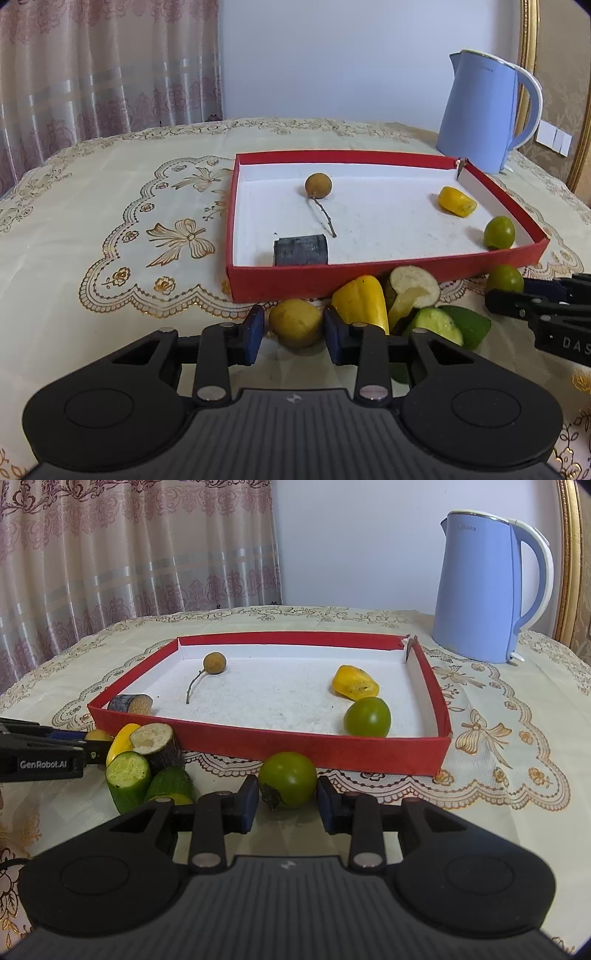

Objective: Organize fruits
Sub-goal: 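Close the left gripper around the yellow round fruit, then carry the yellow round fruit into the tray and open the left gripper, then lower the green tomato into the tray and open the right gripper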

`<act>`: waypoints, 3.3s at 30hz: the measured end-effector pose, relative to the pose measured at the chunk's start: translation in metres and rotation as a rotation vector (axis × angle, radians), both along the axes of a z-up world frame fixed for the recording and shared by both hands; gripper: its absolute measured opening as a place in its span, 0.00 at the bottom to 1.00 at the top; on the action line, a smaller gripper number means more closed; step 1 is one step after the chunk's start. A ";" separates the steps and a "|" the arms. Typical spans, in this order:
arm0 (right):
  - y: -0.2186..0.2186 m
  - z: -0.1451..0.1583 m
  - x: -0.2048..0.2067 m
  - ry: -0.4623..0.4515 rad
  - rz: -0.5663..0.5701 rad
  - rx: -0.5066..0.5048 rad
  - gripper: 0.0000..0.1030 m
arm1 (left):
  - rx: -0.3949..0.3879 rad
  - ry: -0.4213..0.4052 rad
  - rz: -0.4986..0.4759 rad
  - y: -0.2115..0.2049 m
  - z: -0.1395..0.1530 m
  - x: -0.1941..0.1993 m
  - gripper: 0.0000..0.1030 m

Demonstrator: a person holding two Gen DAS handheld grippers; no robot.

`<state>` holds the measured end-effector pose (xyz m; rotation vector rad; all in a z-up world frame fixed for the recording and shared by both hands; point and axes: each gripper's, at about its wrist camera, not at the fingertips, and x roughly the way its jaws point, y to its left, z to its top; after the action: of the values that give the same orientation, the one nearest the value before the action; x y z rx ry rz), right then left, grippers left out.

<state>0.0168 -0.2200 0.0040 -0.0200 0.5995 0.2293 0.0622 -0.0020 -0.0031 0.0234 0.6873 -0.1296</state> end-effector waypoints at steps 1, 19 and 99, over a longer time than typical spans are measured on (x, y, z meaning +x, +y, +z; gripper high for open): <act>0.000 0.000 0.000 0.001 0.000 0.002 0.31 | 0.001 -0.002 0.003 0.000 0.000 0.000 0.29; -0.001 0.000 0.000 0.000 -0.004 -0.001 0.31 | -0.006 -0.061 -0.005 0.003 0.018 -0.022 0.28; -0.003 0.010 -0.015 -0.040 -0.003 0.007 0.31 | 0.122 -0.234 0.254 -0.002 0.054 0.020 0.83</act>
<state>0.0018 -0.2229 0.0144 -0.0174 0.5591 0.2279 0.0823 -0.0038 0.0507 0.0672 0.4585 0.1576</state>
